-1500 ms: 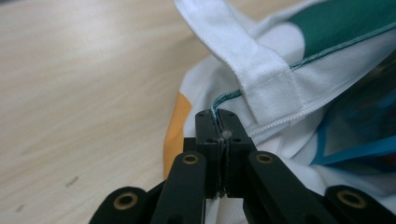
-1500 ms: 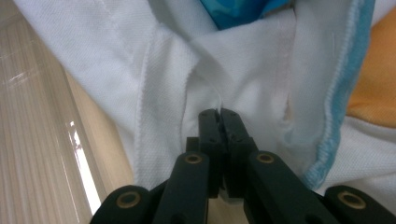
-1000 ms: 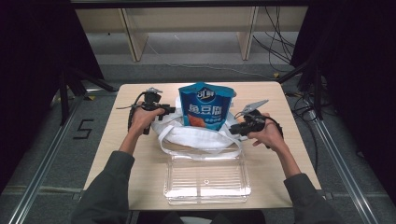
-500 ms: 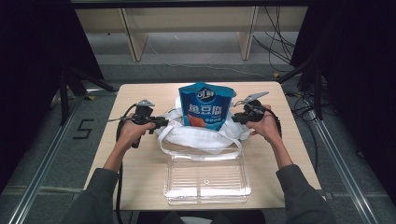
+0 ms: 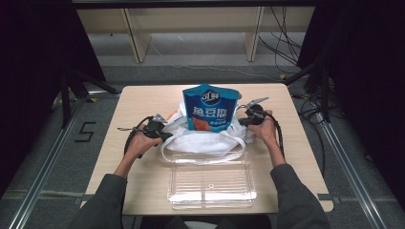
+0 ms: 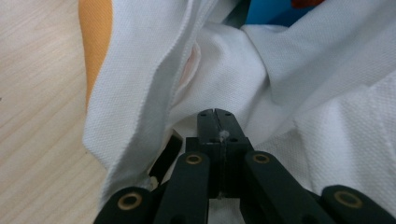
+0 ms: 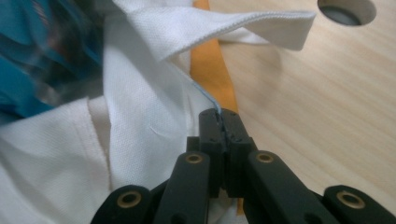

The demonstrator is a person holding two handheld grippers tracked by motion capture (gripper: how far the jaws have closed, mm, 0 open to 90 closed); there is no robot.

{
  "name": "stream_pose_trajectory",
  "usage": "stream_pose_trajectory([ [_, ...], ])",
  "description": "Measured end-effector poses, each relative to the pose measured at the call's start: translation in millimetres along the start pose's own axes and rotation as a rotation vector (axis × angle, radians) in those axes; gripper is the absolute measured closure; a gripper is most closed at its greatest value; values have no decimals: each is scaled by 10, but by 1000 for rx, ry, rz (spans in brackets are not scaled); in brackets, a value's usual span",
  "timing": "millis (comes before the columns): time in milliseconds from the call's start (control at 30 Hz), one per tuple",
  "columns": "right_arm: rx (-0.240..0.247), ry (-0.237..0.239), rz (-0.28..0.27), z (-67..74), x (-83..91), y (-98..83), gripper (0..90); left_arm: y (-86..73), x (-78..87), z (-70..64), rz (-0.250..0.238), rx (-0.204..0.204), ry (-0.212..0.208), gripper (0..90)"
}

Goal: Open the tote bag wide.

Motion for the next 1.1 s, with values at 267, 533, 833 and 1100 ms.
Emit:
stream_pose_trajectory([
  [267,-40,10,-103,-31,62,-13,720,54,117,-4,-87,70,1,815],
  [533,-61,80,-161,-109,351,-25,614,146,347,-21,-190,92,-24,669],
  [833,0,74,-152,-70,565,-5,540,47,651,-223,-270,104,-2,457],
  [1100,10,63,-135,-7,699,21,481,-252,861,-506,-302,131,-13,366],
])
Point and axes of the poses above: each handheld gripper's, and its own axes: x roughly backward along the jaws, y roughly out of its top, z roughly to its left, the point moved 1 cm from there along -x, roughly forward along the jaws, and after that the axes turned 5 degrees about -y, right-handed, at the moved point
